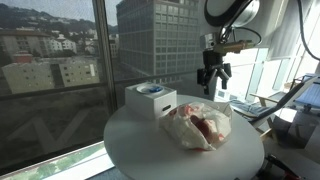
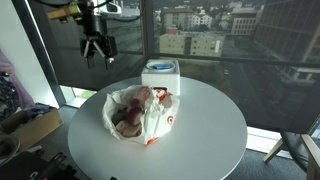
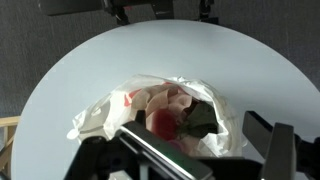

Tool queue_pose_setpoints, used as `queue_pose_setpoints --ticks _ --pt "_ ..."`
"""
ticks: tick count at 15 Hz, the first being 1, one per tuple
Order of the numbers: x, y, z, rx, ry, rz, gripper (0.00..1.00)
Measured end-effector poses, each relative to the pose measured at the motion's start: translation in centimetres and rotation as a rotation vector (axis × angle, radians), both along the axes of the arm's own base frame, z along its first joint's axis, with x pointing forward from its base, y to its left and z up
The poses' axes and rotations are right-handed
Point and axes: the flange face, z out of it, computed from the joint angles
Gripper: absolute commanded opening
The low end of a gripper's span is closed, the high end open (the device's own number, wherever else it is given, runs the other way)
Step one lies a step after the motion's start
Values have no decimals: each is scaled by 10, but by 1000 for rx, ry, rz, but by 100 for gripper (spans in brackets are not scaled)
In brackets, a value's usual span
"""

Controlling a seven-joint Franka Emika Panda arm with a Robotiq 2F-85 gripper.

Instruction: Remove the items from the plastic bag and put them on the table

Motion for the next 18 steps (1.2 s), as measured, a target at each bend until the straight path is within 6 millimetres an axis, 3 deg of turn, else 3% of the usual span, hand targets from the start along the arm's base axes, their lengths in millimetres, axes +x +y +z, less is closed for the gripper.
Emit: queue_pose_setpoints --ticks 3,11,14,18 --pt "-9 -1 -55 -19 -39 -63 100" --pt "-13 -27 -160 -44 -33 -158 100" --pt "-3 -40 -195 -72 -20 -166 100" --pt "29 -49 -226 -100 -17 -172 100"
